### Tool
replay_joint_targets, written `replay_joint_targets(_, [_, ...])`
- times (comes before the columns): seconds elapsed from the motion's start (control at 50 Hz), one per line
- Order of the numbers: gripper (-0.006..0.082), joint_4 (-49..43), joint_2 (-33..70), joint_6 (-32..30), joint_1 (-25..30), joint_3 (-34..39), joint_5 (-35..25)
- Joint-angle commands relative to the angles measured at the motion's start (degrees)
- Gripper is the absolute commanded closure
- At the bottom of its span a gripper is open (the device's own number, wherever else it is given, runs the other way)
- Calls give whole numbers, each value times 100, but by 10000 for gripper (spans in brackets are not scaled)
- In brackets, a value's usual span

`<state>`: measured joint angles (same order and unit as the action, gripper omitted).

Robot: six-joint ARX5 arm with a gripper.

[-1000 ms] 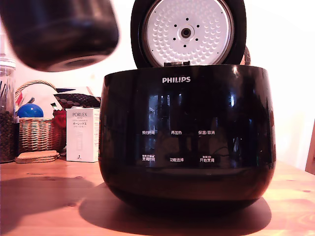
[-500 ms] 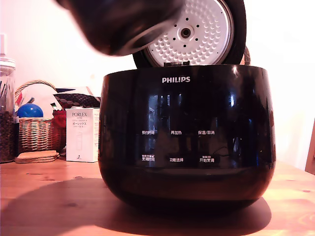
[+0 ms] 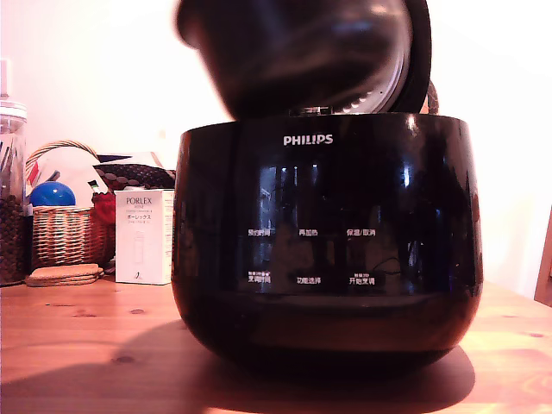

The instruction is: Place the pot you are holding inside the rice cooker

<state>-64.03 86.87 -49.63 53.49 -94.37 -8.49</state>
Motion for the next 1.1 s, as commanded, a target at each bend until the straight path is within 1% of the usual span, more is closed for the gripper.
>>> replay_joint_targets(0.0, [789,197,-11,-588,33,-151,-7])
replay_joint_targets(0.02, [789,188,17,-588,33,-151,-7])
replay_joint_targets(0.04, [789,168,48,-756,33,-151,-7])
replay_joint_targets(0.08, [789,125,127,-791,33,-151,-7])
replay_joint_targets(0.12, [789,66,201,-990,31,-151,0])
replay_joint_targets(0.22, [789,24,385,-1113,31,-151,59])
replay_joint_targets(0.3, [789,17,498,-1362,31,-151,195])
replay_joint_targets(0.44, [790,15,658,-1534,28,-153,417])
replay_joint_targets(0.58, [791,-177,732,-1532,-39,-175,538])
replay_joint_targets(0.78, [791,-417,767,-1512,-192,-177,535])
replay_joint_targets(0.9, [791,-678,881,-1377,-293,-175,531])
replay_joint_targets(1.08, [791,-782,1113,-1333,-308,-175,479])
